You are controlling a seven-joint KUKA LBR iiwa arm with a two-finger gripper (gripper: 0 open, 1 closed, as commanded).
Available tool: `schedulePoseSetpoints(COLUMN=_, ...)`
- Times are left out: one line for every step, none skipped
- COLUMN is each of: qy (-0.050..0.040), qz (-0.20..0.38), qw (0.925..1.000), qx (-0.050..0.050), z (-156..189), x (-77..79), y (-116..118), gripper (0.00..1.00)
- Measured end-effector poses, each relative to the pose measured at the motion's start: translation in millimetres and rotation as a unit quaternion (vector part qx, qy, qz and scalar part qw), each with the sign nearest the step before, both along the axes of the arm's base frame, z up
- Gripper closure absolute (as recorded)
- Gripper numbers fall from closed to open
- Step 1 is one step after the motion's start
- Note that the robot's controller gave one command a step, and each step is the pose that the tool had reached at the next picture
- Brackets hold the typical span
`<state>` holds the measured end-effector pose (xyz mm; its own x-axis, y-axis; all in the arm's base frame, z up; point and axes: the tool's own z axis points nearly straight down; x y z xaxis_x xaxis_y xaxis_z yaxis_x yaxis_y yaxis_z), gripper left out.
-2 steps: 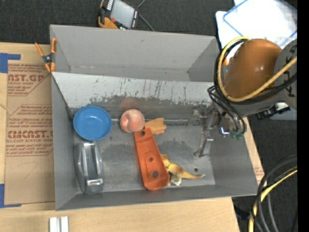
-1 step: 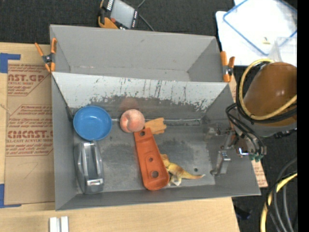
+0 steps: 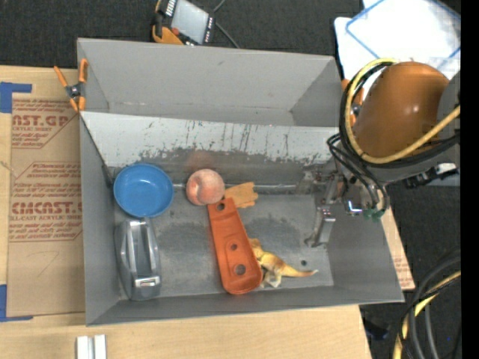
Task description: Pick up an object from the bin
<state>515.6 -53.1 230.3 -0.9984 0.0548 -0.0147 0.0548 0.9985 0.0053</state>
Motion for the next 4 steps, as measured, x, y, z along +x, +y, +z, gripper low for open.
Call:
schedulePoseSetpoints(qy=0.008, qz=0.007, qw=0.9999, qx=-0.003, z=-89, x=-18.8, y=6, gripper=0.0)
schedulePoseSetpoints(qy=-0.0028, qz=-0.036, qw=0.9994, qx=0.0, z=-114, x=-34.1, y=44, gripper=0.0)
schedulePoseSetpoints(qy=0.002, qz=0.007, qw=1.0, qx=-0.003, z=-158, x=-31.1, y=41, gripper=0.0)
schedulePoseSetpoints(qy=-0.0001, qz=0.013, qw=0.9999, qx=-0.003, z=-159, x=-26.9, y=48, gripper=0.0)
